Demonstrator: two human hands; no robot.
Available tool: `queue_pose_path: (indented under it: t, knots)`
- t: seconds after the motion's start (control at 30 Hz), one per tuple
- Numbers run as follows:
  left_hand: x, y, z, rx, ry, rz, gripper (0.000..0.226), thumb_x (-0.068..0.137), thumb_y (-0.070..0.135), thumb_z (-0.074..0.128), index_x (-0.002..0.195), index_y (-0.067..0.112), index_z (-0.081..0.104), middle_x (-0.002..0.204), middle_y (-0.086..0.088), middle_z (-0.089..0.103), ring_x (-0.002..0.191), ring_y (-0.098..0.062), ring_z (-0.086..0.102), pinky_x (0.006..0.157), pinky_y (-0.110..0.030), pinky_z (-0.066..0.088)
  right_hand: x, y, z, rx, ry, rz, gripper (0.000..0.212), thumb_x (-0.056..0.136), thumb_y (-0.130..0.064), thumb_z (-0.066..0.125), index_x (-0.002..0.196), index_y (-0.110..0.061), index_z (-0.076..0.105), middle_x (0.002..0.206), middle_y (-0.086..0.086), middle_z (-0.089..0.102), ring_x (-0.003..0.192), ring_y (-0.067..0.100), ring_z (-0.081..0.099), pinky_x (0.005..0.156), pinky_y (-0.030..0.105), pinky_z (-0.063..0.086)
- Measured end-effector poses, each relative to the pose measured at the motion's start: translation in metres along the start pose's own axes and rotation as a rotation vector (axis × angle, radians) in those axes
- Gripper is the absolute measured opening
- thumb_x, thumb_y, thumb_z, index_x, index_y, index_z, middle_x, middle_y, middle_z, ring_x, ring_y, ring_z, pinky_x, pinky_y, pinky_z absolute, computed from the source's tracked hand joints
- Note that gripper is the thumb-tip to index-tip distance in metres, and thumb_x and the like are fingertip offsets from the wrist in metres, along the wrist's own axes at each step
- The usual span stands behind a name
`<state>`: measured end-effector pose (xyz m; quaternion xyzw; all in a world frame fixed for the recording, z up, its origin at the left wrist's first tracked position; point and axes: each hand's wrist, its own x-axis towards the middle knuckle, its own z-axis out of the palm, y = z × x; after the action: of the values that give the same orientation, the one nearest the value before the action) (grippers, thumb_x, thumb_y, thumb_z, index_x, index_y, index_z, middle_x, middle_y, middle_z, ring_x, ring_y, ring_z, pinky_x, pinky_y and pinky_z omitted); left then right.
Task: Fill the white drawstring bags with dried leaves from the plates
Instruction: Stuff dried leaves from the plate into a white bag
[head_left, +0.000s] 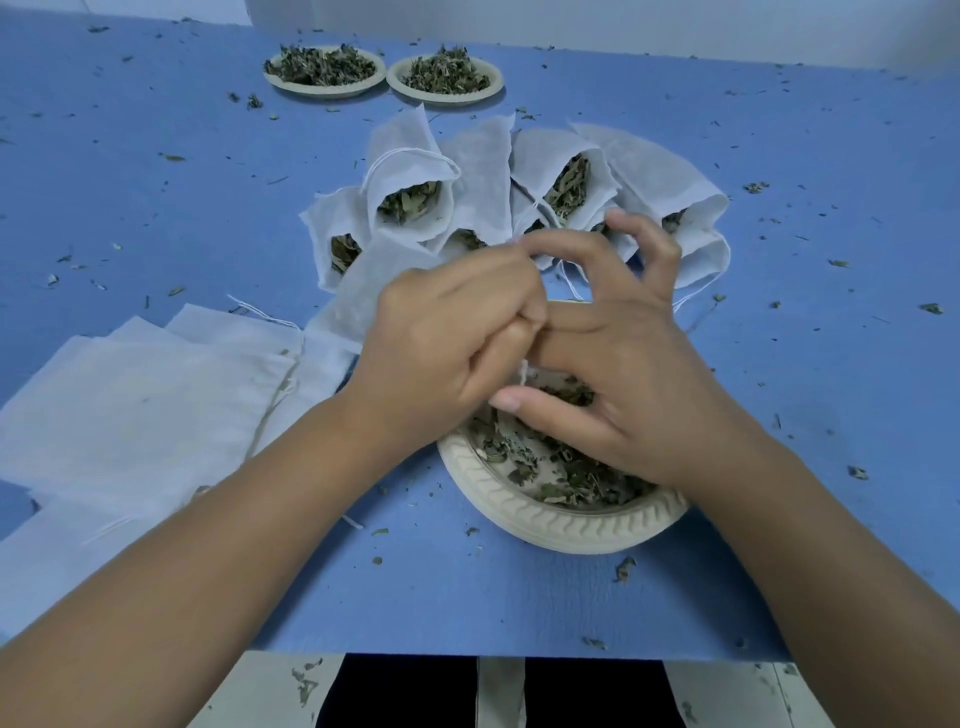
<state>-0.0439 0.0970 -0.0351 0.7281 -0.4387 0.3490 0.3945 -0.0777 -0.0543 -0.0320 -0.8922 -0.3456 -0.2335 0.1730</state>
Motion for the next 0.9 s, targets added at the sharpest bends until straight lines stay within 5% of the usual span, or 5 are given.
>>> queue_pose_path:
  t: [0.17,0.4,0.53,0.73,0.9]
  knots:
    - [0.004,-0.003,-0.002,-0.008,0.127,-0.128,0.027,0.076,-0.009,0.035,0.063,0.010,0.050,0.061,0.005,0.034,0.058,-0.003,0.026,0.057,-0.009,0.025,-0.005,0.009,-0.013,0.260,0.041,0.129,0.038,0.096,-0.036,0.038,0.106,-0.020,0.072,0.116,-0.017,0.064,0.133,0.020,0.041,0.108,0.060,0.017]
    - [0.002,-0.002,0.000,-0.045,0.177,-0.198,0.029,0.076,-0.009,0.034,0.071,0.019,0.042,0.057,0.007,0.033,0.053,-0.003,0.027,0.055,-0.013,0.025,-0.003,0.004,-0.005,0.112,-0.198,0.074,0.034,0.099,-0.038,0.031,0.086,-0.030,0.061,0.104,-0.024,0.062,0.144,0.016,0.024,0.114,0.054,0.003]
    - [0.004,-0.008,-0.004,-0.032,0.290,-0.321,0.028,0.076,-0.009,0.034,0.068,0.017,0.043,0.055,0.009,0.031,0.051,-0.001,0.028,0.052,-0.015,0.022,-0.005,0.016,-0.023,0.482,0.091,0.182,0.005,0.089,-0.020,0.065,0.089,-0.018,0.069,0.102,-0.009,0.068,0.116,0.015,0.054,0.107,0.047,0.031]
    - [0.004,-0.006,0.000,-0.022,0.257,-0.286,0.028,0.077,-0.007,0.034,0.068,0.017,0.043,0.057,0.015,0.030,0.050,0.001,0.028,0.052,-0.013,0.022,-0.004,0.009,-0.018,0.596,-0.498,0.192,0.035,0.070,-0.016,0.085,0.103,-0.019,0.072,0.110,-0.007,0.063,0.110,0.009,0.056,0.099,0.023,0.040]
    - [0.004,-0.007,0.000,-0.012,0.235,-0.250,0.029,0.075,-0.010,0.034,0.064,0.014,0.045,0.055,0.007,0.030,0.050,-0.005,0.029,0.052,-0.013,0.021,-0.001,0.001,-0.003,0.593,-0.500,0.172,0.017,0.073,-0.005,0.082,0.088,-0.009,0.074,0.100,-0.005,0.067,0.095,0.004,0.060,0.091,0.024,0.045]
